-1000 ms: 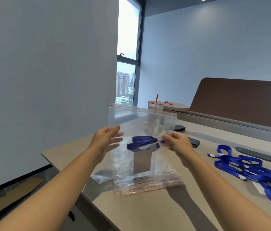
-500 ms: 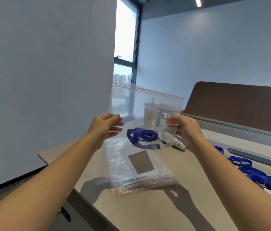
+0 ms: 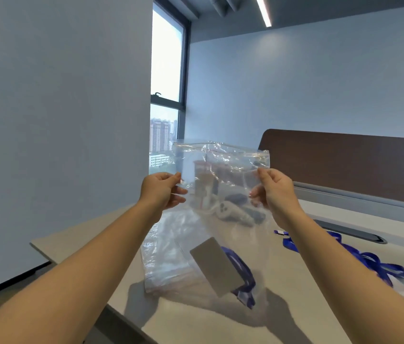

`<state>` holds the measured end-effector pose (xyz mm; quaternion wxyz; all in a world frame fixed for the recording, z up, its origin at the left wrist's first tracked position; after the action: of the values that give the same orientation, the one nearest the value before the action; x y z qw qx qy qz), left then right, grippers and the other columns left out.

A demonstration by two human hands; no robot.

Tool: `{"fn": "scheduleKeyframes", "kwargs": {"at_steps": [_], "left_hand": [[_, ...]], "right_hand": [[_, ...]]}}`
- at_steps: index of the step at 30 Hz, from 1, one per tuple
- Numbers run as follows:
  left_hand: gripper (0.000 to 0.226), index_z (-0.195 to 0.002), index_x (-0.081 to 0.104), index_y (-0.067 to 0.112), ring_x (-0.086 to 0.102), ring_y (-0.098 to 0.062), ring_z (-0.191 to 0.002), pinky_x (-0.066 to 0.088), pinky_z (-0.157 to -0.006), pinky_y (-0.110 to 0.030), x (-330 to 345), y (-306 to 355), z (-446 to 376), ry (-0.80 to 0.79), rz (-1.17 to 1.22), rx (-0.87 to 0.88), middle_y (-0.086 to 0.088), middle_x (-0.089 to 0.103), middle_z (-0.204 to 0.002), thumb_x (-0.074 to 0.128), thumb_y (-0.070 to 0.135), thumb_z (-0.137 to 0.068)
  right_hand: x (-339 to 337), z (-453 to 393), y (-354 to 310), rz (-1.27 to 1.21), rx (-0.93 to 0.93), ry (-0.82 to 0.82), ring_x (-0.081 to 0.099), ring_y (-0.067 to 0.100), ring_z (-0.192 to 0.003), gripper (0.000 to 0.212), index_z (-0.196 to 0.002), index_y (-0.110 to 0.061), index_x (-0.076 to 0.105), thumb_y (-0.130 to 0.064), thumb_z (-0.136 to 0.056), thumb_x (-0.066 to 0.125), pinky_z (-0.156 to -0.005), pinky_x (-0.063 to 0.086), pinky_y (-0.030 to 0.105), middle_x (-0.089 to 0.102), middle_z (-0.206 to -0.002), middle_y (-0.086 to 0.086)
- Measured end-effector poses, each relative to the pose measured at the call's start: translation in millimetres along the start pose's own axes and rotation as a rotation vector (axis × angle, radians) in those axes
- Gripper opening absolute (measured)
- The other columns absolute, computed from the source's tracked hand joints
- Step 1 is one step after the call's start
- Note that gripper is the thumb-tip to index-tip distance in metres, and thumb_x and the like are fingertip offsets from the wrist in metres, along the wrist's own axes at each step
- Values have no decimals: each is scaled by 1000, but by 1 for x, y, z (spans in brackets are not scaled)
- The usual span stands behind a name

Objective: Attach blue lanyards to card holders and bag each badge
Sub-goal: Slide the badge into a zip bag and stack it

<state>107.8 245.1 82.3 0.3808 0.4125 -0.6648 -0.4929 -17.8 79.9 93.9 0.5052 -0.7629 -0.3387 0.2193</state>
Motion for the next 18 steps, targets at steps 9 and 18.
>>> {"fn": "scheduleKeyframes", "kwargs": {"at_steps": [9,18], "left_hand": [[24,-114,48,11,63,-17,-61,53,-54,-18,-4,-23,11,-154,-15,-30,-4,63,-80,53,14,-90],[57,-127,47,19,65,-16,-66,56,-58,-14,-4,-16,21,-291,-95,181,-7,56,-117,54,-12,-81]], "right_hand": [[-8,22,43,44,51,0,57,2,-40,62,-136,-14,29,5,-83,56,-46,52,15,61,-70,6],[-19,23,25,193,-135,44,56,5,-48,42,-123,-10,53,8,-86,47,-46,45,8,59,-105,3]]}}
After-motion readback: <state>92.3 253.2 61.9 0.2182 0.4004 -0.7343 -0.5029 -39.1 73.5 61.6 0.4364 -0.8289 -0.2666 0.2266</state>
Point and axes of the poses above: each hand's wrist, its own z-axis away from the middle knuckle, its own x-axis out of the palm, y = z × x, the point moved 1 cm from there along -z, towards the middle knuckle
